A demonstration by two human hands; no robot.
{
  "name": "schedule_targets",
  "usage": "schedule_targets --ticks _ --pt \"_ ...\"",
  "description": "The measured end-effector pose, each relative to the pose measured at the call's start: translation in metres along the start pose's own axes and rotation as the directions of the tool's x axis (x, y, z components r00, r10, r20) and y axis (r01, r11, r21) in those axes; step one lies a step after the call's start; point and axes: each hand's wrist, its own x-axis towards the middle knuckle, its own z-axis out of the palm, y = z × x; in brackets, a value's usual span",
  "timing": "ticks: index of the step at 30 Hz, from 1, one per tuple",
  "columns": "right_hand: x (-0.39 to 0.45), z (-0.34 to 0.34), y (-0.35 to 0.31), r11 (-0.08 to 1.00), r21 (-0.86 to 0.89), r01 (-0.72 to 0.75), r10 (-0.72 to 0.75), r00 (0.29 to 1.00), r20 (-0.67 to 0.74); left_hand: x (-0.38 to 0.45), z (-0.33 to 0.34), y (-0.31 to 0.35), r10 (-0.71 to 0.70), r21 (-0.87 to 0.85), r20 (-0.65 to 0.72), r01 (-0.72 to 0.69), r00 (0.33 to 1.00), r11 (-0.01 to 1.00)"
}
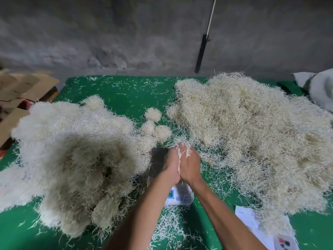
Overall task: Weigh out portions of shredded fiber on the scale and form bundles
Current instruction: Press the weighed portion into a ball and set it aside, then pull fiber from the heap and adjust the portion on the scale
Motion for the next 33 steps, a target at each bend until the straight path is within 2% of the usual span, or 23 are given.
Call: schedule_targets --ticks 2,4,7,8,9,12,14,15,16,18,19,20,21,22,24,25,28,30,32,33 --pt "-0.001 -0.001 -0.005 0.988 -0.105 0.111 -0.116 0.993 -0.039 -0.01 0.006 0.002 0.071 0.052 0.011 -0.071 0.997 0.996" --pt "0.0 -0.003 -0.006 0.975 -0.062 0.213 -0.213 0.977 0.001 -0.013 0.0 0.002 0.105 0.113 -0.072 -0.097 0.992 0.989" --pt "-0.008 -0.003 -0.008 0.973 0.102 0.206 -0.226 0.932 0.283 -0.012 -0.018 -0.003 0.111 -0.015 -0.156 -0.114 0.982 0.993" --pt "-0.014 -0.001 -0.01 0.975 0.135 0.175 -0.213 0.911 0.354 -0.013 -0.022 -0.004 0.081 -0.046 -0.146 -0.088 0.986 0.995" --pt "-0.02 0.001 -0.013 0.974 0.147 0.171 -0.214 0.909 0.358 -0.011 -0.025 -0.008 0.053 -0.084 -0.111 -0.062 0.992 0.995" --pt "-0.019 0.002 -0.016 0.976 0.094 0.196 -0.213 0.948 0.238 -0.015 -0.017 -0.014 -0.059 -0.074 0.084 0.065 0.995 0.995" --pt "-0.008 -0.011 -0.02 0.988 0.13 0.077 -0.102 0.976 0.194 -0.021 -0.02 -0.007 -0.038 -0.005 0.134 0.039 0.99 0.999" --pt "-0.005 -0.015 -0.02 0.983 0.181 0.028 -0.063 0.98 0.191 -0.027 -0.024 -0.003 -0.01 -0.087 0.141 0.023 0.99 0.996" --pt "-0.008 -0.016 -0.02 0.975 0.221 0.038 -0.081 0.978 0.191 -0.029 -0.029 0.004 0.03 -0.139 0.125 -0.012 0.992 0.99" --pt "-0.023 -0.006 -0.024 0.96 0.176 0.219 -0.248 0.955 0.164 -0.027 -0.041 0.01 0.031 -0.258 0.066 -0.013 0.997 0.966" --pt "-0.031 0.002 -0.027 0.939 0.115 0.324 -0.34 0.926 0.163 -0.028 -0.048 0.007 0.061 -0.23 0.005 -0.058 0.998 0.972" --pt "-0.035 0.009 -0.033 0.915 0.066 0.397 -0.403 0.901 0.161 -0.031 -0.047 0.002 0.086 -0.154 0.053 -0.077 0.995 0.985" --pt "-0.033 0.013 -0.039 0.905 0.049 0.421 -0.424 0.892 0.157 -0.04 -0.045 -0.002 0.127 0.045 0.081 -0.131 0.989 0.99" --pt "-0.029 0.011 -0.045 0.924 0.062 0.378 -0.383 0.912 0.149 -0.042 -0.043 -0.007 0.1 0.138 0.128 -0.118 0.987 0.983" --pt "-0.018 -0.001 -0.043 0.959 0.06 0.277 -0.282 0.952 0.116 -0.044 -0.041 -0.004 0.079 0.073 0.195 -0.094 0.978 0.993" --pt "-0.015 -0.008 -0.036 0.962 0.032 0.272 -0.274 0.957 0.092 -0.043 -0.041 0.004 0.065 -0.056 0.2 -0.054 0.978 0.997" --pt "-0.036 -0.002 -0.028 0.926 0.066 0.371 -0.376 0.921 0.104 -0.041 -0.051 0.017 0.091 -0.177 0.065 -0.079 0.994 0.981" --pt "-0.048 0.014 -0.033 0.874 0.053 0.483 -0.486 0.868 0.098 -0.038 -0.055 0.004 0.143 -0.087 0.049 -0.138 0.988 0.987" --pt "-0.038 0.015 -0.04 0.903 0.078 0.422 -0.427 0.903 0.05 -0.036 -0.046 -0.015 0.103 0.094 0.021 -0.105 0.994 0.99" --pt "-0.03 0.008 -0.041 0.927 0.121 0.356 -0.362 0.932 0.028 -0.034 -0.04 -0.019 0.038 0.117 0.023 -0.041 0.999 0.992"
